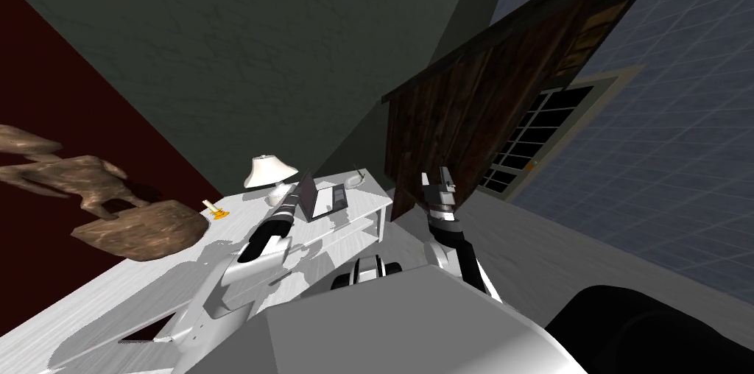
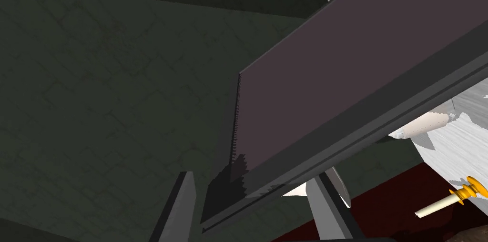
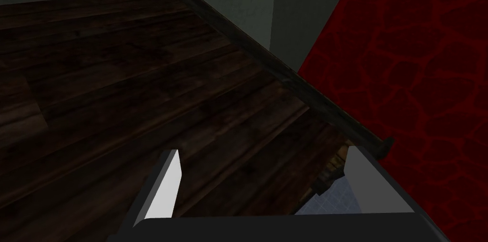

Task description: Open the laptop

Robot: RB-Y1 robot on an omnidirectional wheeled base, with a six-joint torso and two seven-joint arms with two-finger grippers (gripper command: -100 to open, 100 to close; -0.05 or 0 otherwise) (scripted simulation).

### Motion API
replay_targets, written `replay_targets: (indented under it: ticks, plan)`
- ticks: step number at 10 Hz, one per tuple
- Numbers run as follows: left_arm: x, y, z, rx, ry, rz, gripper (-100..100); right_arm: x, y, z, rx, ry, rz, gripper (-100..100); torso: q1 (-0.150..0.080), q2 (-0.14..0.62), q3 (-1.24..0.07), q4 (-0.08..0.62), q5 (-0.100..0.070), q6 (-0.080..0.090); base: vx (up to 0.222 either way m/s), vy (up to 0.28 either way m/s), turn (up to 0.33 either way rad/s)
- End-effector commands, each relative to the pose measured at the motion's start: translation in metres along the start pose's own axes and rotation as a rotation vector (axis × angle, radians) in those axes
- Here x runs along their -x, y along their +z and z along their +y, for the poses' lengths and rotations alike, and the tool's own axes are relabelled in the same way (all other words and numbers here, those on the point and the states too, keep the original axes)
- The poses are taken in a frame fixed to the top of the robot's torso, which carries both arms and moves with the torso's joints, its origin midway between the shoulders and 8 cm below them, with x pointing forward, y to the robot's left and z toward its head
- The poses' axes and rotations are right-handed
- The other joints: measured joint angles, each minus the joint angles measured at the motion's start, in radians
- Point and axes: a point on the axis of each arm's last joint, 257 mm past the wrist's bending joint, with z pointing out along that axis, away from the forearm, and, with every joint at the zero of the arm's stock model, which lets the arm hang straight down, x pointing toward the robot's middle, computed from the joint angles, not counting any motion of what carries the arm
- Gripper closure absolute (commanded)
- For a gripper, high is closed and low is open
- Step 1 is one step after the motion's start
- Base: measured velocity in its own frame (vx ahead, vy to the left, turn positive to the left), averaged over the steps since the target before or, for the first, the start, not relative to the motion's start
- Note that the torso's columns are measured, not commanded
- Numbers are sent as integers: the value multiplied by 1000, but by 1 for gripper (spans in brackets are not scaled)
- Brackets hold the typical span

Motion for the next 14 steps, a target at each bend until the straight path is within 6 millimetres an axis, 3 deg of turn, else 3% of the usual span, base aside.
replay_targets:
  ticks: [1,4,5,14]
  plan:
    - [4,-3,12,15,146,0,100,0,0,0,0,0,0,0,-3,-2,-1,-2,0,2,24,-156,-32]
    - [12,-6,21,23,304,-6,100,0,0,0,0,0,0,0,4,-5,-4,-1,1,2,50,-144,-46]
    - [14,-6,20,23,279,-10,100,0,0,0,0,0,0,0,6,-4,-3,0,1,2,15,-52,4]
    - [-2,6,70,24,658,21,100,0,0,0,0,0,0,0,15,-3,-1,-3,7,-4,32,-104,15]
